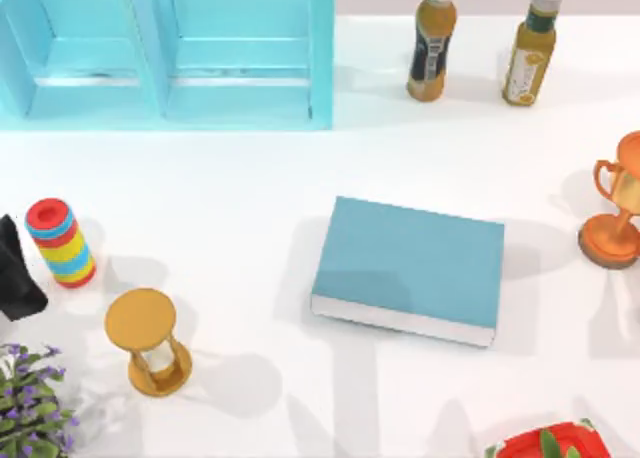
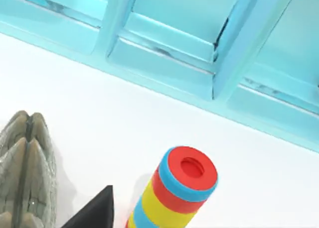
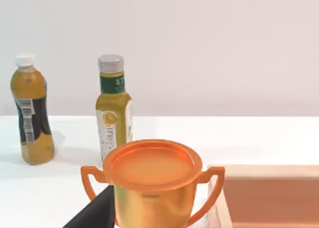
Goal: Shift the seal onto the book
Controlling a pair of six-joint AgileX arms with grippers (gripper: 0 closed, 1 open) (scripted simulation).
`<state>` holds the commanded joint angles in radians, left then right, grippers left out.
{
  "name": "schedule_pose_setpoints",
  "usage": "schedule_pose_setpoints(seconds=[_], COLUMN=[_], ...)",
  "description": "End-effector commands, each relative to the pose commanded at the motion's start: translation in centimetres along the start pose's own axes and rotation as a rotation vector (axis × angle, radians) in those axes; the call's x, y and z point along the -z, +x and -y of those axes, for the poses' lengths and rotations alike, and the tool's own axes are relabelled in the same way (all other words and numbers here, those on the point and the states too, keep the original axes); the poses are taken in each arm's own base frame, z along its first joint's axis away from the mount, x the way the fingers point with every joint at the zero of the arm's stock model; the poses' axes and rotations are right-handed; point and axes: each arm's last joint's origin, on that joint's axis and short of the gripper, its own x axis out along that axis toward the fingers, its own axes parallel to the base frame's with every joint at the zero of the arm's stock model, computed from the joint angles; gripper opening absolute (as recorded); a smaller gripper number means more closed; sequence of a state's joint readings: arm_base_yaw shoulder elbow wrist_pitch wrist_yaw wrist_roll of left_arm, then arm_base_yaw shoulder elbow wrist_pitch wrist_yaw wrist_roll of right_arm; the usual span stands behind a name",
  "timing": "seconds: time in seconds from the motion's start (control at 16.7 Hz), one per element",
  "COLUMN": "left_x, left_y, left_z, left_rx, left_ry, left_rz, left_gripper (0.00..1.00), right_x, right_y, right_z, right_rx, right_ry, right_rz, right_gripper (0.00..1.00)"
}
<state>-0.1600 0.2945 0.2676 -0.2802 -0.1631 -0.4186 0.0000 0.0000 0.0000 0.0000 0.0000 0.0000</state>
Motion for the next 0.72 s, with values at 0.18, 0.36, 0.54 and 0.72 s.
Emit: schedule_pose_setpoints(seconds=[0.18,0.36,0.54,0.72], left_x=[2.1,3.1,3.3,3.3], left_y=[0.3,0.5,0.5,0.5], left_z=[-1.6,-2.4,-2.6,-2.6], left_rx=[0.044,0.063,0.066,0.066], left_ry=[0.199,0.324,0.366,0.366], left_rz=[0.133,0.250,0.297,0.297], left_gripper=[1.00,1.00,1.00,1.00], right_x=[0.0,0.0,0.0,0.0], right_y=[0.0,0.0,0.0,0.0], right_z=[0.0,0.0,0.0,0.0], right_rx=[0.000,0.000,0.000,0.000], right_ry=[0.000,0.000,0.000,0.000], right_rz=[0.000,0.000,0.000,0.000], right_gripper=[1.00,1.00,1.00,1.00])
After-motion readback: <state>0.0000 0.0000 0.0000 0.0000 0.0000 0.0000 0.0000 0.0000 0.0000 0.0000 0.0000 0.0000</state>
